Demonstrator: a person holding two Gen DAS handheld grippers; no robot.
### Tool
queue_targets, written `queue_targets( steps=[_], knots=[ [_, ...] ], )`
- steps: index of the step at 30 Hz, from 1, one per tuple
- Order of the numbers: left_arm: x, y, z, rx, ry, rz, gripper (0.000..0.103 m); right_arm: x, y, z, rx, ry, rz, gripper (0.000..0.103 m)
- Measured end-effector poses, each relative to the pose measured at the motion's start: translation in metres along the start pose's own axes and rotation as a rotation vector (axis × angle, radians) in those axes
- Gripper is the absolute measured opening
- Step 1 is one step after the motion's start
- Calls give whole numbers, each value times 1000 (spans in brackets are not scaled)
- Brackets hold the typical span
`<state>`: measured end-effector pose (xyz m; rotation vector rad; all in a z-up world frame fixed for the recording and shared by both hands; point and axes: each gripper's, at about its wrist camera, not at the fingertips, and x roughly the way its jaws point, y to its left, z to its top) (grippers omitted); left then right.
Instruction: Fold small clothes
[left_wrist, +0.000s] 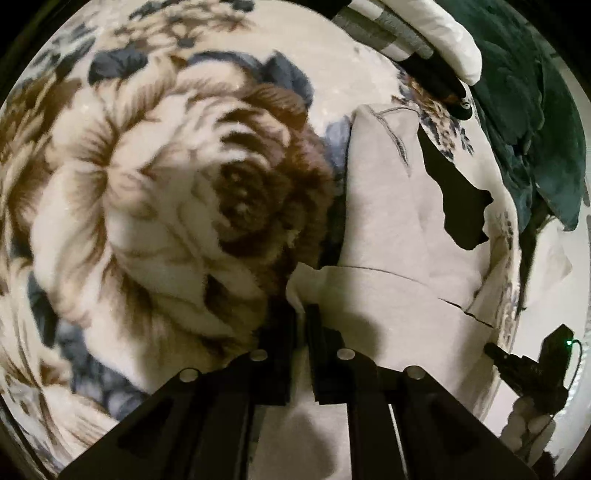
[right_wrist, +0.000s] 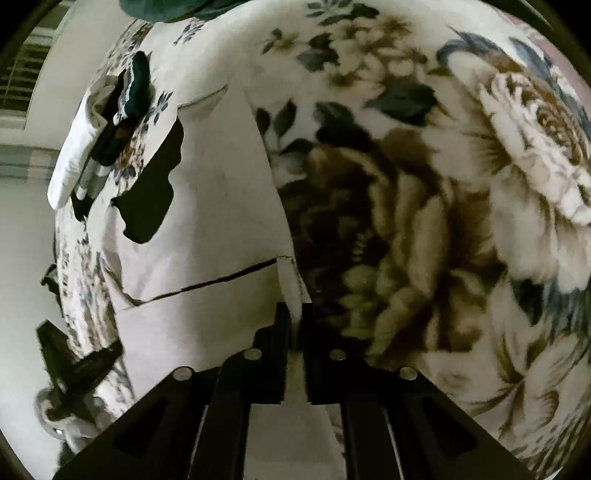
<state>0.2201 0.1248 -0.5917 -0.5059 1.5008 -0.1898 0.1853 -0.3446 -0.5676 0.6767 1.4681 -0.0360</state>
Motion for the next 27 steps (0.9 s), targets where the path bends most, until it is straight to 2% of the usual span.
queue_targets(
  steps=[1,2,3,4,5,6,7,9,10,11,12,13,14,15,19,23,26,27],
  knots=[
    [2,1,1,-6,6,-9,10,-2,-1,1,10,1,18,30],
    [4,3,2,-19,11,-26,10,-3,-2,3,20,-3,36,35],
    [7,3,3,-22,15,-26,10,-4,-3,5,26,-8,51,35],
    [10,4,4,-26,23,-23,10,-3,-3,6,26,-11,43,33],
    [10,4,4,-30,25,-25,10,-2,-3,7,23,-19,24,15],
    [9,3,6,-32,25,-30,10,-1,-2,9,7,-34,-37,7],
    [7,1,9,-30,23,-27,10,2,-2,11,-1,-27,-90,6],
    [3,-3,15,-24,16,-32,10,2,-3,17,8,-27,-100,7],
    [0,-5,20,-17,7,-33,19,0,0,20,6,-25,-92,7],
    [-5,-12,28,0,-11,-37,42,-2,4,25,-2,-18,-69,11],
    [-7,-18,37,11,-24,-52,57,-7,10,31,-11,-21,-35,16],
    [-8,-22,43,17,-34,-64,74,-12,16,36,-18,-36,-29,38],
    [-10,-29,53,23,-55,-79,74,-16,22,41,-30,-53,-34,59],
    [-11,-35,64,31,-68,-78,74,-21,33,51,-51,-81,-34,62],
    [-6,-68,105,115,-126,-10,74,-16,67,96,-105,-132,-79,63],
    [25,-107,141,281,-99,127,74,6,90,147,-139,-143,-140,63],
    [46,-125,149,391,-70,188,73,30,106,171,-194,-106,-205,63],
    [53,-131,149,438,-68,207,68,40,110,175,-211,-74,-222,63]
  ],
)
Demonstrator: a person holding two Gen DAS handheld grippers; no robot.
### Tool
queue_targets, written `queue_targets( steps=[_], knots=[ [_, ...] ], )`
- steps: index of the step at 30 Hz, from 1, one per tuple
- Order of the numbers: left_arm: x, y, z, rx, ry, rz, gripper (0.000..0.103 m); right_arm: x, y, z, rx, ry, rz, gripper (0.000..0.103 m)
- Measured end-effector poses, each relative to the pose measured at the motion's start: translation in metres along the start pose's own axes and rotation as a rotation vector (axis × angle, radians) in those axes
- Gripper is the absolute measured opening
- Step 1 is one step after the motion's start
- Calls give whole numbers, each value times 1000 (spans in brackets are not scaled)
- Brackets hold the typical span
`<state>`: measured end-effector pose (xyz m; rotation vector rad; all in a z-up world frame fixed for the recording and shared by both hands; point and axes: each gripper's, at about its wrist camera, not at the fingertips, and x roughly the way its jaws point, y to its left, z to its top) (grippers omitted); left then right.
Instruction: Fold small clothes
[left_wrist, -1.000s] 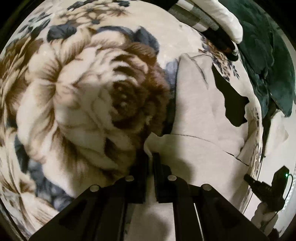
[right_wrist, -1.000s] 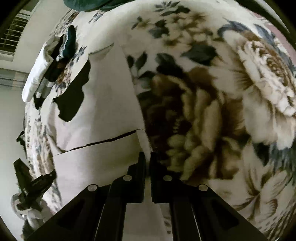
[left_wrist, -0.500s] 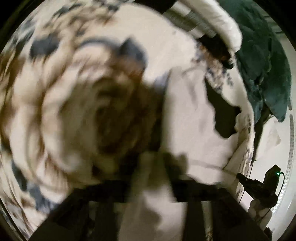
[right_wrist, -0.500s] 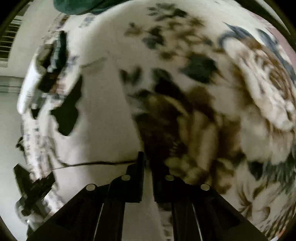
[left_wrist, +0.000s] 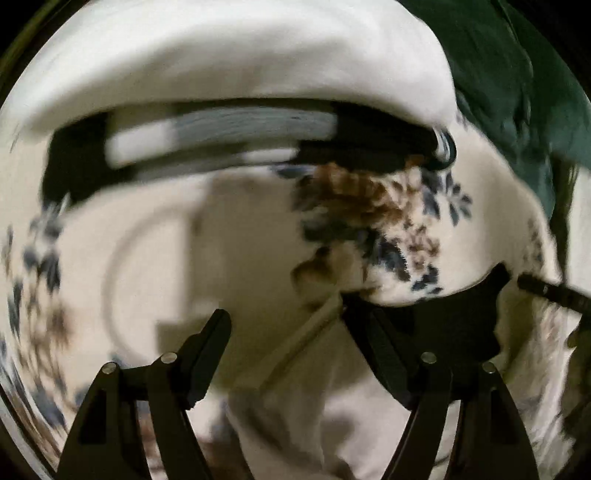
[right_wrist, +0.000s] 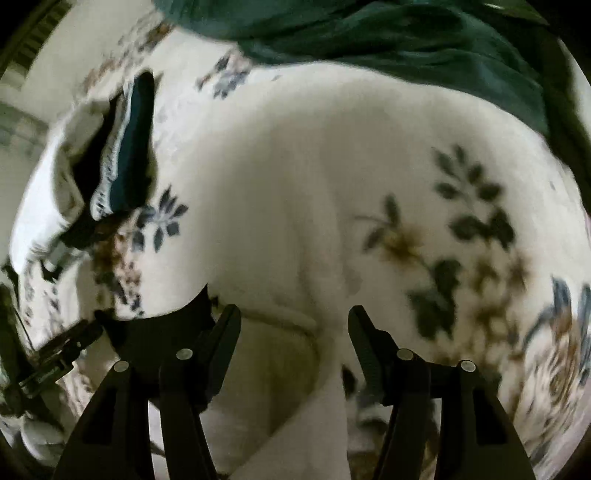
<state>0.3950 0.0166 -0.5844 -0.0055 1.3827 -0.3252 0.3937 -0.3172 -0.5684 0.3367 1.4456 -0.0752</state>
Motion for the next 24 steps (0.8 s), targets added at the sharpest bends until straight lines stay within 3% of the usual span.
queue_targets(
  steps=[1,2,3,4,5,17,24],
  knots=[
    [3,-4,1,28,-1,3,43,6,3,2,-10,23,-9,61],
    [6,-8,1,54,8,11,18,10,5,2,-14,34,-17,47],
    [9,-11,0,72,18,16,13,11,7,1,-24,30,-31,33],
    [7,-13,-1,79,7,-1,8,11,9,0,-35,31,-50,5],
    [4,-14,-3,83,-2,0,4,11,10,-2,-42,34,-68,5],
    [-75,4,-45,19,-140,-70,3,-63,19,-30,-72,-113,-2,4],
    [-149,-14,-98,-54,-218,-162,3,-129,23,-109,-42,-163,87,4]
  ],
)
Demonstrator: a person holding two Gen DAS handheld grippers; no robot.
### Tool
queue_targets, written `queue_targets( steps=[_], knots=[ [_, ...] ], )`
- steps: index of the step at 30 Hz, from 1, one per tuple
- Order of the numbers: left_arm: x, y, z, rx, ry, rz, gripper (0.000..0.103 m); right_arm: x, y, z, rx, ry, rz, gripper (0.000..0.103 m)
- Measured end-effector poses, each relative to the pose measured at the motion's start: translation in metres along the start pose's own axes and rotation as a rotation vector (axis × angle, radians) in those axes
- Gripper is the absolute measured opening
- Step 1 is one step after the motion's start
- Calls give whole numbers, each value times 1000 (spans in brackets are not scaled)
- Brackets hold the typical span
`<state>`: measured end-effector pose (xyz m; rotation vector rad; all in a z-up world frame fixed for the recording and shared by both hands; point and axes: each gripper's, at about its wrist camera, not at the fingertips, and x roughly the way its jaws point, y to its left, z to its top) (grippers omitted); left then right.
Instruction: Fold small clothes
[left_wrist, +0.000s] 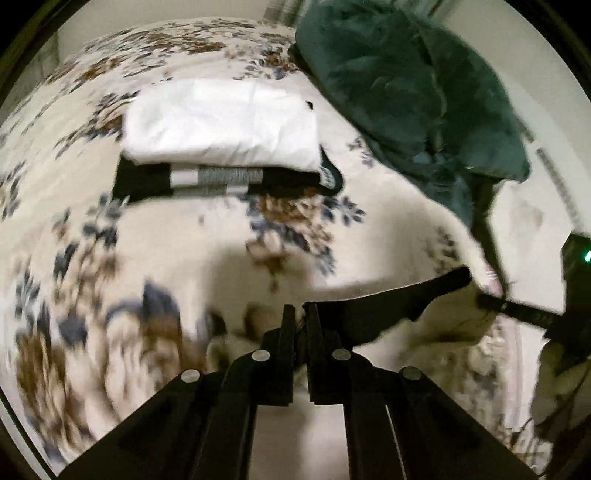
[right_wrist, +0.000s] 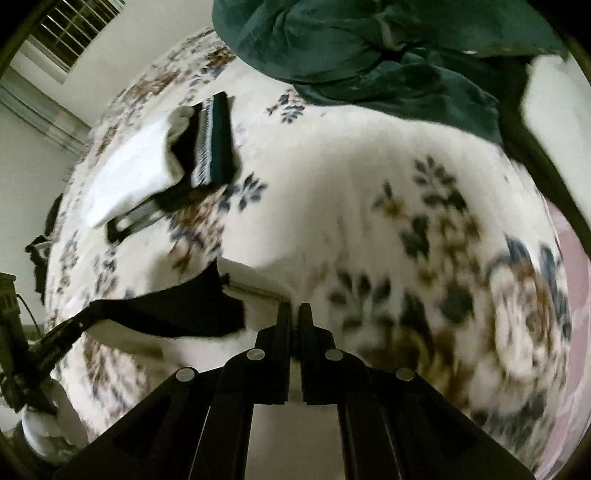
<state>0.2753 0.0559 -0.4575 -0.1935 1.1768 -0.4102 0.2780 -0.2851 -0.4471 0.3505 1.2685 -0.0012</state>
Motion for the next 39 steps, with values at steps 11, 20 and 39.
queue_targets(
  steps=[11,20,39],
  knots=[
    [-15,30,-183,-329,347,-88,23,-2,-71,-184,112,325,-40,11],
    [-36,79,-166,-541,205,-118,52,-18,-122,-187,418,250,101,43],
    [9,81,-168,-509,326,-118,11,32,-120,-184,495,365,146,9]
  ],
)
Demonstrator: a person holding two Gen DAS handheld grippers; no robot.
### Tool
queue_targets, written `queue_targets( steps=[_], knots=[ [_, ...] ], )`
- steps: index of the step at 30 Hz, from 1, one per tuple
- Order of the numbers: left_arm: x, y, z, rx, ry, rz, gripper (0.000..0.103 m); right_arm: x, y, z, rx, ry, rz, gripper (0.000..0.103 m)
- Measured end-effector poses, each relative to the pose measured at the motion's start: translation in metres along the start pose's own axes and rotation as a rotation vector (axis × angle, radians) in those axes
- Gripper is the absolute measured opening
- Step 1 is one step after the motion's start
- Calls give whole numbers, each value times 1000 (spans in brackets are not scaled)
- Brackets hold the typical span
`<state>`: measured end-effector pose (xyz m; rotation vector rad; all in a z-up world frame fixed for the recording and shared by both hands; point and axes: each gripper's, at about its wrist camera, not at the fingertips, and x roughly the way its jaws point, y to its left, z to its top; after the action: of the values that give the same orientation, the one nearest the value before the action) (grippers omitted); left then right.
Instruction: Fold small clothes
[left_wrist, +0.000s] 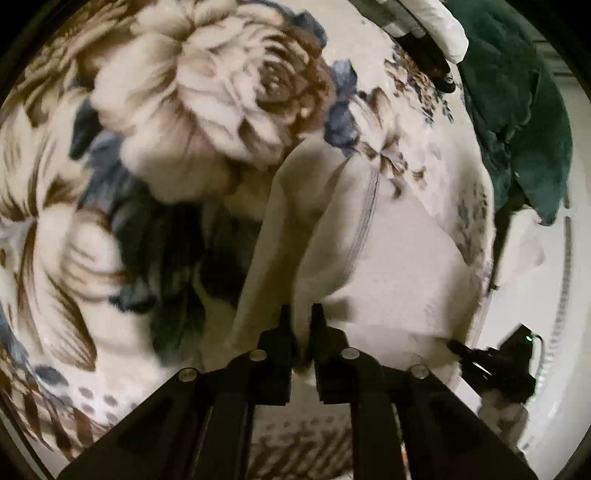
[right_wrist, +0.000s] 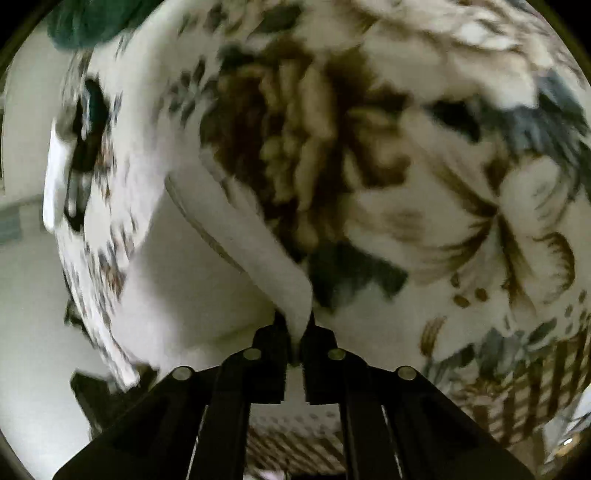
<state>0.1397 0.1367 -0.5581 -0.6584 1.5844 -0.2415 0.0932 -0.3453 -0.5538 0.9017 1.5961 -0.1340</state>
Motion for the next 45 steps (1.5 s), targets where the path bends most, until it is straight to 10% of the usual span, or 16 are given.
queue_targets(
  steps=[4,11,13,15,16,17,27,30,32,34,45],
  knots=[
    [-29,-12,14,51,-70,-30,56,-27,19,6,-100,-86,-55,49],
    [-5,-26,74,13,-121,-79,58,-34,38,50,-62,-172,59,52],
    [15,-32,86,20,-115,-52,54,-24,44,61,-50,-157,73,52],
    [28,-38,92,54,-111,-14,21,-9,50,68,-35,-144,90,52],
    [31,-41,93,70,-111,7,19,-4,52,69,-32,-150,106,44],
    [30,-42,92,83,-125,22,13,-1,55,68,-33,-168,111,13],
    [23,-23,99,60,-115,43,7,20,43,79,38,-195,65,8],
    [11,-21,96,51,-119,-37,14,8,44,80,20,-161,101,24],
    [1,-12,90,33,-120,-87,50,-3,37,80,0,-149,130,55],
    [-4,2,81,6,-125,-149,73,-10,32,78,-40,-144,138,64],
    [46,8,69,-30,16,-233,73,57,1,62,-132,142,344,68]
  ],
)
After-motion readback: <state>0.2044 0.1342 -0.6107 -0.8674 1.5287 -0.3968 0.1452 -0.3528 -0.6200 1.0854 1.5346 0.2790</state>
